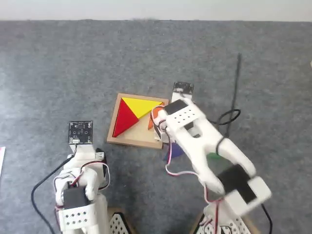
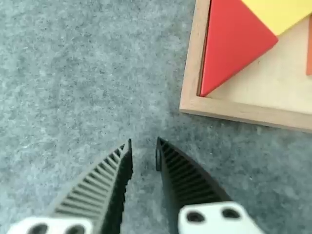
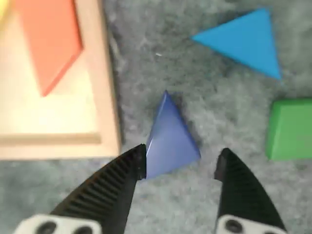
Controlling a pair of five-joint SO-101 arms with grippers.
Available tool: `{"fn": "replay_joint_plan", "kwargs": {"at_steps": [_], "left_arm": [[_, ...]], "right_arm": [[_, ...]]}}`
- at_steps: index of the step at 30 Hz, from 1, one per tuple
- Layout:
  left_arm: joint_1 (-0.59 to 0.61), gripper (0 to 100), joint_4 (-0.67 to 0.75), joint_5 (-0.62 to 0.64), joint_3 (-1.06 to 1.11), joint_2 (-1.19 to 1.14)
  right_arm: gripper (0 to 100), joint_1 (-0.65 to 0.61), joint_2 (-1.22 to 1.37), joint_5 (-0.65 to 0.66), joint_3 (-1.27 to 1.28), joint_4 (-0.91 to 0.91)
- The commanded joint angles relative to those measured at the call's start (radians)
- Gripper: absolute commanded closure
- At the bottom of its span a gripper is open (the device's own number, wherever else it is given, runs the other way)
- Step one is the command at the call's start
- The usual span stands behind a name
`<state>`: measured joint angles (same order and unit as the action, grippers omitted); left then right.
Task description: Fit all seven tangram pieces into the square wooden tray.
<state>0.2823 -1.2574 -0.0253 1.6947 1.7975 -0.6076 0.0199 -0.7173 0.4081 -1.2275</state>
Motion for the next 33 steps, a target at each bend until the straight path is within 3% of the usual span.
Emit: {"fn": "replay_joint_plan", "kwargs": {"at_steps": [1, 5, 10, 24, 33], "left_arm": [[-0.005, 92, -0.005, 0.000, -0.012, 0.020], [-0.005, 92, -0.005, 0.000, -0.012, 0.020], [-0.005, 92, -0.005, 0.000, -0.012, 0.020], [-0.005, 92, -0.005, 0.000, -0.012, 0.020], [-0.005, 92, -0.005, 0.000, -0.012, 0.020]], "right_arm": [[74.2, 0.001, -0.107, 0.009, 0.038, 0.039], [74.0, -0.002, -0.070, -0.101, 0.155, 0.196], [74.2, -0.004, 0.002, -0.110, 0.176, 0.306], [74.2, 0.044, 0.028, -0.097, 0.198, 0.326], [74.2, 0.012, 0.120, -0.097, 0.169, 0.321]]}}
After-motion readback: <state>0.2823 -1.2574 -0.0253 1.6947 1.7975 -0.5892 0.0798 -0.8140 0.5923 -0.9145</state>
